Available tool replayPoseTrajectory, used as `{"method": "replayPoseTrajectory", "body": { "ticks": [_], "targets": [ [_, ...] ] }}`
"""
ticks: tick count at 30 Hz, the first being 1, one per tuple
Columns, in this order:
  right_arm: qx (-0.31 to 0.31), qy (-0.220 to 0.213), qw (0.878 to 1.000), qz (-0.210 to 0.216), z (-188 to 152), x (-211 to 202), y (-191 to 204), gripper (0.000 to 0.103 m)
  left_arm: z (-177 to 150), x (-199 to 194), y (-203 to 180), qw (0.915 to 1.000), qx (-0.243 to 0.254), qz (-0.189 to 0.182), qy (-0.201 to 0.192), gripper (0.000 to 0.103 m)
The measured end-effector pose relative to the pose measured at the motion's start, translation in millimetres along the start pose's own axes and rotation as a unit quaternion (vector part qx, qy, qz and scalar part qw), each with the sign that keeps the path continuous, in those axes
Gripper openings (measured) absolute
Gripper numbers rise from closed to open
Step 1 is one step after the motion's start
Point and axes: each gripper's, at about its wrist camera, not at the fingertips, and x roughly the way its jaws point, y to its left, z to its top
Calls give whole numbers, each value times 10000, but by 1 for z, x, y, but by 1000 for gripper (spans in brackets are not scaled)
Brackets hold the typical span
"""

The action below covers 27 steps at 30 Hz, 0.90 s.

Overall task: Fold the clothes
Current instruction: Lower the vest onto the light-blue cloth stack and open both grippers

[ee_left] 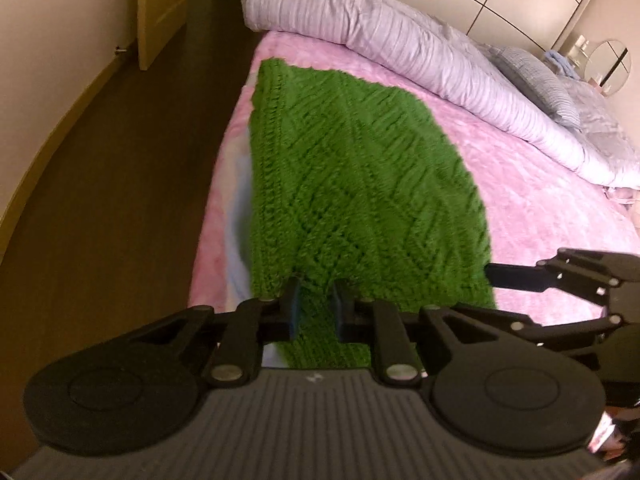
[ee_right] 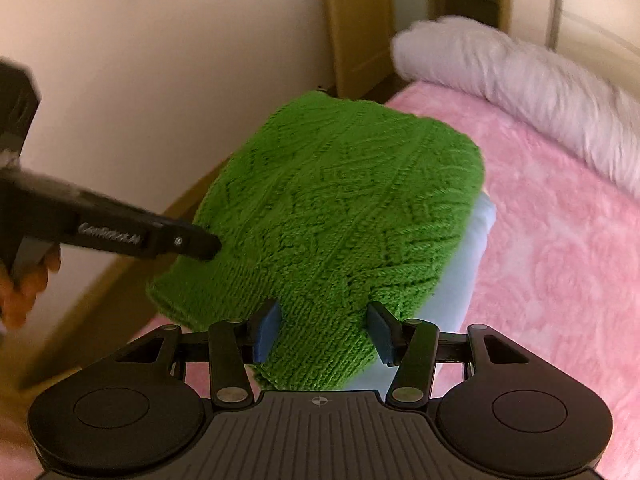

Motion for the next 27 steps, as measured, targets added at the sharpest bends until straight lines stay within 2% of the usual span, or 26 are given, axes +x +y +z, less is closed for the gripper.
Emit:
{"method": "replayPoseTrajectory", "body": {
  "ticks": [3,6,11,15,17,18,22,23,27],
  "targets": [
    [-314,248,9990,-184,-3,19,8,53,-10,3,1,9999,90,14,-105,16],
    [-568,197,9979,-261,-10,27,12,54,-14,3,9,9998,-61,-49,-164,16],
    [-328,158,9993,-127,0,14,3,54,-5,-8,9,9998,-120,-100,-150,16],
    [190,-240,9995,-73,11,-8,-10,54,5,-20,4,9995,-71,-76,-283,14],
    [335,-318,9989,-38,14,-10,-14,54,6,-23,4,9992,-36,-121,-371,14],
    [363,-305,9989,-9,13,-9,-15,54,4,-20,3,9995,-11,-117,-296,14],
    [180,327,9993,-52,3,19,-3,54,-3,2,4,9999,72,78,-5,16],
    [154,346,9993,-78,3,23,0,57,-3,4,5,9999,22,111,-27,17],
    [128,506,9986,-75,8,32,2,58,5,0,4,9998,-152,125,44,17]
  ]
}}
